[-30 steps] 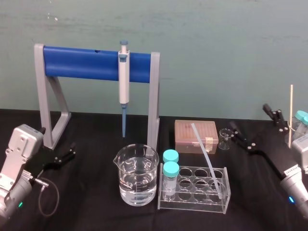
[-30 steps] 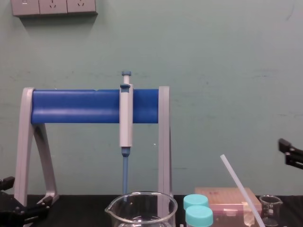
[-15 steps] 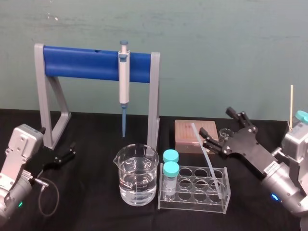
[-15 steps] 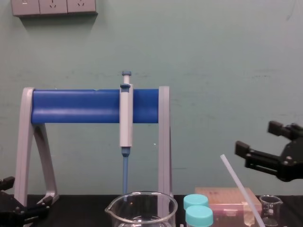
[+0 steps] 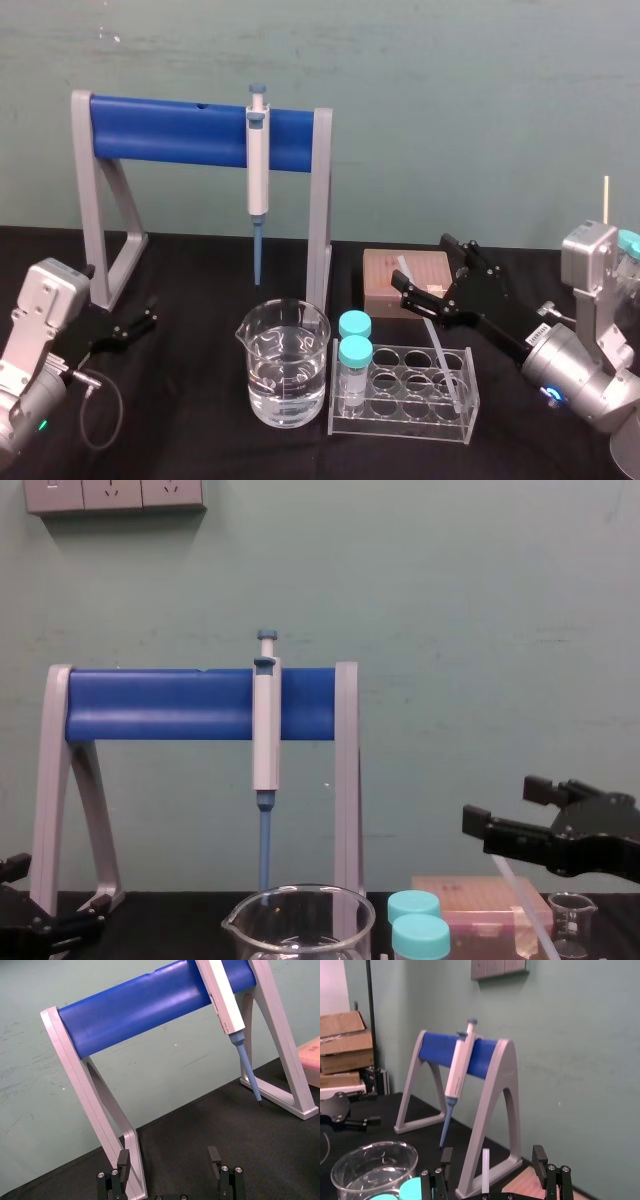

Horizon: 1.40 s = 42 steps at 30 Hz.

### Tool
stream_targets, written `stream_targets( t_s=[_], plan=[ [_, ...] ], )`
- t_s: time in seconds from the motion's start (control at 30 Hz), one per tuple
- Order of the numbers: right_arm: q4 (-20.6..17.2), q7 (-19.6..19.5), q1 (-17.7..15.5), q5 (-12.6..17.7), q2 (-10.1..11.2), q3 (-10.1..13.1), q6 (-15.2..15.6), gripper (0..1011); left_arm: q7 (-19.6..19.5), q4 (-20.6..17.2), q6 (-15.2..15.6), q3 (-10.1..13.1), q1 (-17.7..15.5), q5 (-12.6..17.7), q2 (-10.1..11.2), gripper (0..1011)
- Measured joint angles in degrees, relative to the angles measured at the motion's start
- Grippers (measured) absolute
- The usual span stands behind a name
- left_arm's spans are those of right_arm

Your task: Pick up the stirring rod with one hand, then place it down.

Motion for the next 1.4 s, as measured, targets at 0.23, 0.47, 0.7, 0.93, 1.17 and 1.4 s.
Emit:
stream_targets(
  t_s=[0.23, 0.47, 0.7, 0.93, 1.17, 1.4],
  plan=[
    [2.39, 2.29, 1.7, 1.13, -1.07, 0.25, 4.23, 1003, 0.0, 0.0, 0.0, 0.0, 0.0, 0.0, 0.0, 1000],
    [4.04, 3.73, 2.77, 0.92, -1.82, 0.42, 5.42, 1003, 0.0, 0.0, 0.0, 0.0, 0.0, 0.0, 0.0, 1000],
    [5.9, 5.26, 3.91, 0.21, -2.74, 0.56, 7.04, 1003, 0.0, 0.0, 0.0, 0.0, 0.0, 0.0, 0.0, 1000],
    [7.41, 6.56, 4.63, 0.25, -3.58, 1.06, 9.01, 1003, 0.0, 0.0, 0.0, 0.0, 0.0, 0.0, 0.0, 1000],
    [7.7, 7.05, 4.7, -0.56, -4.01, 1.56, 9.49, 1003, 0.0, 0.0, 0.0, 0.0, 0.0, 0.0, 0.0, 1000],
    [7.7, 7.04, 4.67, -0.53, -3.95, 1.5, 9.48, 1003, 0.0, 0.0, 0.0, 0.0, 0.0, 0.0, 0.0, 1000]
  ],
)
